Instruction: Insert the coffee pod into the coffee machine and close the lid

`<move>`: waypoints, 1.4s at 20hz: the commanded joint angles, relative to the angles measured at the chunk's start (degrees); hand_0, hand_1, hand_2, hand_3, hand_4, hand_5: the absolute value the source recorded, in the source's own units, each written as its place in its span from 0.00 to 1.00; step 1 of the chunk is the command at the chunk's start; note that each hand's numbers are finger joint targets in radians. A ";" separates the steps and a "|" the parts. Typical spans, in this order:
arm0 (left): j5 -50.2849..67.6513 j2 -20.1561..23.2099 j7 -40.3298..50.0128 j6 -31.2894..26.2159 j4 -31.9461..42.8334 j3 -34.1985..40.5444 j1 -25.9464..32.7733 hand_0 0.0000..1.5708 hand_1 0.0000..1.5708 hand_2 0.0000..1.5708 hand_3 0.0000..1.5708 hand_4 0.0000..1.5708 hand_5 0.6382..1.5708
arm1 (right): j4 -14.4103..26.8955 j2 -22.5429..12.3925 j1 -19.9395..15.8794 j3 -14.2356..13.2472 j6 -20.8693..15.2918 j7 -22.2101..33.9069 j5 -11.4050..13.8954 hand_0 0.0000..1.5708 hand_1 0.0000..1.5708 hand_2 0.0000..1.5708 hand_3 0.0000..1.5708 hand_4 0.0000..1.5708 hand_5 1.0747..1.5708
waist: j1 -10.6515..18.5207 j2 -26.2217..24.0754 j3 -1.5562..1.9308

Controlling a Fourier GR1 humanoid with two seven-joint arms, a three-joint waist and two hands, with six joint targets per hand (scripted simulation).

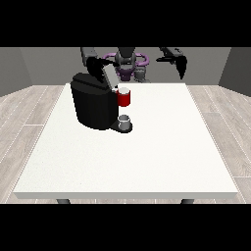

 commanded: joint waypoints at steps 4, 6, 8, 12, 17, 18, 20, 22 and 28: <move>0.59 0.16 0.73 0.95 0.84 -0.08 0.28 0.00 0.00 0.00 0.00 0.00 1.00 | 1.90 2.95 -4.28 1.66 -2.81 4.25 1.83 0.00 0.00 0.00 0.00 0.00 1.00 | 0.36 -0.40 0.14; 0.94 0.68 -0.31 -0.01 -0.31 -0.53 1.78 0.00 0.00 0.00 0.00 0.08 1.00 | 3.39 1.06 -1.54 1.27 -0.43 -0.99 2.23 0.00 0.00 0.00 0.00 0.05 1.00 | 0.27 0.24 0.15; 0.48 2.13 -3.96 0.88 4.00 1.50 -0.03 0.00 0.00 0.00 0.00 0.10 1.00 | 1.81 2.89 -2.86 3.22 -0.28 0.69 2.90 0.00 0.00 0.00 0.00 0.07 1.00 | -1.50 0.98 0.14; 1.42 1.57 -2.68 1.47 5.12 1.72 0.09 0.00 0.00 0.00 0.00 0.10 1.00 | 1.01 3.99 -4.59 5.54 -0.94 2.65 5.33 0.00 0.00 0.00 0.00 0.00 1.00 | -1.43 -0.19 0.14; 0.93 1.79 -2.57 1.45 2.55 0.13 -0.53 0.00 0.00 0.00 0.00 0.10 1.00 | 4.13 2.77 -8.95 3.71 -3.59 1.20 7.62 0.00 0.00 0.00 0.00 0.09 1.00 | 1.51 1.39 0.15; 0.25 -0.81 -2.60 2.18 2.42 -2.10 -1.40 0.00 0.00 0.00 0.00 0.00 1.00 | 4.00 3.74 -10.06 4.67 -4.21 2.06 8.34 0.00 0.00 0.00 0.00 0.08 1.00 | 1.14 1.28 0.15; 1.91 2.47 -4.62 -0.60 3.89 0.33 0.05 0.00 0.00 0.00 0.00 0.00 1.00 | 2.85 6.24 -7.26 7.10 -4.51 2.67 9.56 0.00 0.00 0.00 0.00 0.07 1.00 | -0.01 -0.62 0.14; 0.56 1.26 -4.82 1.15 1.54 -1.35 -0.90 0.00 0.00 0.00 0.00 0.12 1.00 | 4.50 1.93 -9.25 3.17 -0.76 -1.23 7.10 0.00 0.00 0.00 0.00 0.07 1.00 | 0.59 1.56 0.15; 0.46 -0.67 -6.62 0.97 0.41 -3.35 1.34 0.00 0.00 0.00 0.00 0.13 1.00 | 2.87 9.09 -5.18 6.63 -3.33 -3.98 7.21 0.00 0.00 0.00 0.00 0.08 1.00 | 0.50 -1.35 0.15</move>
